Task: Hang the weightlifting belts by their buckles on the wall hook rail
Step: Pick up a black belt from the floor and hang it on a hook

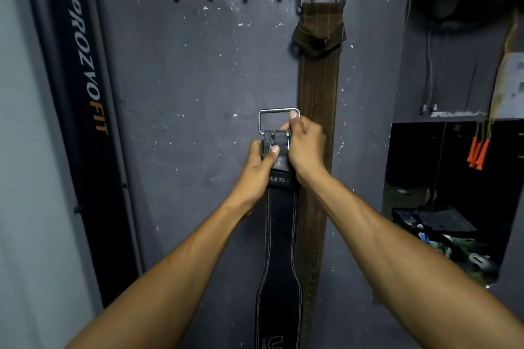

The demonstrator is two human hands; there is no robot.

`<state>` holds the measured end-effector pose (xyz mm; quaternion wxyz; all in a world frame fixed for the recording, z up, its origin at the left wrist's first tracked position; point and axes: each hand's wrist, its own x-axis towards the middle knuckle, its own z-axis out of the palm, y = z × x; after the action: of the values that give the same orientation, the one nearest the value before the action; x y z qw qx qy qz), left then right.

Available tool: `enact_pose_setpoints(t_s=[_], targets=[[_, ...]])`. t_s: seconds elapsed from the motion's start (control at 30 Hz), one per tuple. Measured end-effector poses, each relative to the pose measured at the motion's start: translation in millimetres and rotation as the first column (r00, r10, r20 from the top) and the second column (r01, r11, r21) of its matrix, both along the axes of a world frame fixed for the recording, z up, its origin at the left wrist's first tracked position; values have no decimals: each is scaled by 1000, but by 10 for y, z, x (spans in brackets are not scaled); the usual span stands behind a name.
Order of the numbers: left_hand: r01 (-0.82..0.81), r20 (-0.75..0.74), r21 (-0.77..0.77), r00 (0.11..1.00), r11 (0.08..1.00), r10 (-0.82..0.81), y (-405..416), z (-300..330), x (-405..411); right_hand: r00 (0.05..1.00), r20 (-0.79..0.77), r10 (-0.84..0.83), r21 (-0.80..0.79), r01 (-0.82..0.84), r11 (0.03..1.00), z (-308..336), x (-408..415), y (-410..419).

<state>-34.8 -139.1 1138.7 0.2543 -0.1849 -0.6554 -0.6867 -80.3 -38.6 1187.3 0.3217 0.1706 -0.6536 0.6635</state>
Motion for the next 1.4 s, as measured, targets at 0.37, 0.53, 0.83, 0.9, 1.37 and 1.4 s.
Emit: enact_pose_setpoints(t_s=[0.37, 0.53, 0.83, 0.9, 1.37, 1.4], targets=[[-95, -83, 99, 991, 991, 103, 133, 983, -363, 996, -72, 48, -64, -53, 997, 863, -342, 37], [-263, -144, 112, 950, 958, 278, 100, 1563, -719, 982, -191, 8, 81, 8, 997, 1436, -495, 78], [-448, -344, 78, 826, 891, 446, 53, 2641, -1201, 959, -255, -122, 201, 176, 964, 2602, -934, 185], [-495, -366, 78, 793, 865, 487, 16, 2846, -1313, 953, -250, -172, 237, 232, 943, 2844, -1053, 172], [-475, -242, -29, 857, 880, 454, -183, 2951, -1812, 978, -113, -173, 328, 201, 923, 3029, -1455, 131], [-462, -241, -31, 864, 886, 442, -184, 2929, -1798, 985, -92, -149, 327, 171, 929, 2982, -1436, 150]])
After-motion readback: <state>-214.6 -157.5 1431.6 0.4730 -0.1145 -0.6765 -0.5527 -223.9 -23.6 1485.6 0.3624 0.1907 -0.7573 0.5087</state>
